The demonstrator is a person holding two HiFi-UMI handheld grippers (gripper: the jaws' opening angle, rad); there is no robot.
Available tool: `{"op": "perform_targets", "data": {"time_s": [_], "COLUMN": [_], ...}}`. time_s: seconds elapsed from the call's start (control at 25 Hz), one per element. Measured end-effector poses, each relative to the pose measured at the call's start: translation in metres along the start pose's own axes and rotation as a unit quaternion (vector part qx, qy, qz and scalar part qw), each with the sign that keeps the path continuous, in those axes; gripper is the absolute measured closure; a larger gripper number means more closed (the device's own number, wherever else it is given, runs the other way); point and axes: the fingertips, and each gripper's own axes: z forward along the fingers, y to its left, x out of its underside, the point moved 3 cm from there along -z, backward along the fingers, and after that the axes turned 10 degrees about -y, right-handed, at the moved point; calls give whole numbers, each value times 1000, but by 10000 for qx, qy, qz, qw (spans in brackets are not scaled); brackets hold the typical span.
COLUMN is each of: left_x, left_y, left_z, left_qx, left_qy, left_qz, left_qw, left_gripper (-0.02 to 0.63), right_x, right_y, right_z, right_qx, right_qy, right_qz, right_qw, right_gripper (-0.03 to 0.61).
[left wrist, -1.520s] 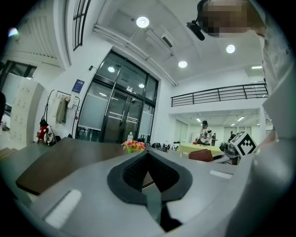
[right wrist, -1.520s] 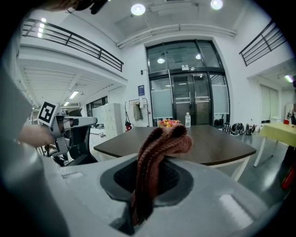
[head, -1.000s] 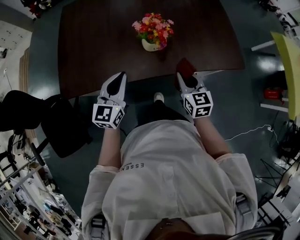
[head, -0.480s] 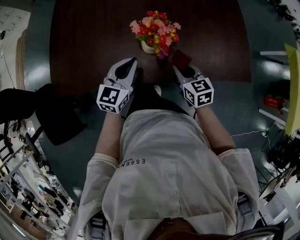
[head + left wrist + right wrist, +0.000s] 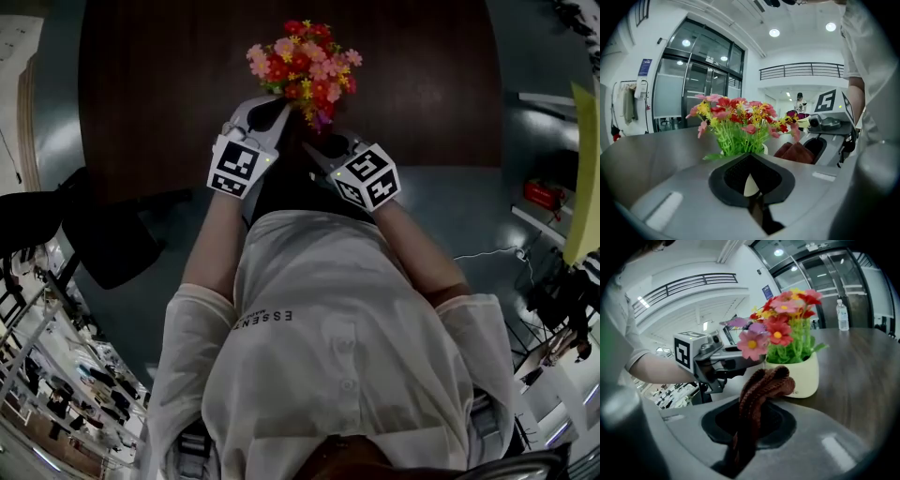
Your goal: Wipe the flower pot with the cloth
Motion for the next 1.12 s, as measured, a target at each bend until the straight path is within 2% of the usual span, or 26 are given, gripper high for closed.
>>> {"op": "perform_targets", "data": {"time_s": [0.12, 0.24, 0.44, 0.6, 0.8, 1.0, 1.04, 1.12], "left_x": [2, 0, 1, 0, 0, -5, -4, 0], "left_y": [0, 1, 4, 6, 0, -2, -1, 0], "left_z": [6, 6, 6, 5, 7, 7, 7, 6], "left_qx": [47, 16, 55, 174, 195, 139, 107, 45], "left_qy": [62, 41, 209, 216, 310, 272, 269, 260], "left_qz": [105, 13, -38, -229, -225, -342, -309, -252], "left_qw": [9999, 10000, 9998, 9994, 9991, 9989, 9991, 9993], "left_gripper": [598, 598, 598, 603, 603, 604, 604, 604], "right_x": [0, -3, -5, -6, 0, 0, -1, -2], "right_y": [8, 5, -16, -38, -67, -90, -88, -70], "right_z": [17, 27, 27, 9, -16, -37, -39, -33], "right_qx": [-320, -322, -65, 355, 874, 1375, 1370, 1040], "right_qy": [92, 110, 26, -155, -263, -271, -250, -133], "right_qz": [-179, -242, -48, 320, 691, 845, 838, 720], "right_qw": [9993, 9991, 10000, 9987, 9934, 9865, 9867, 9919], "right_gripper": [531, 531, 531, 531, 531, 531, 531, 531]}}
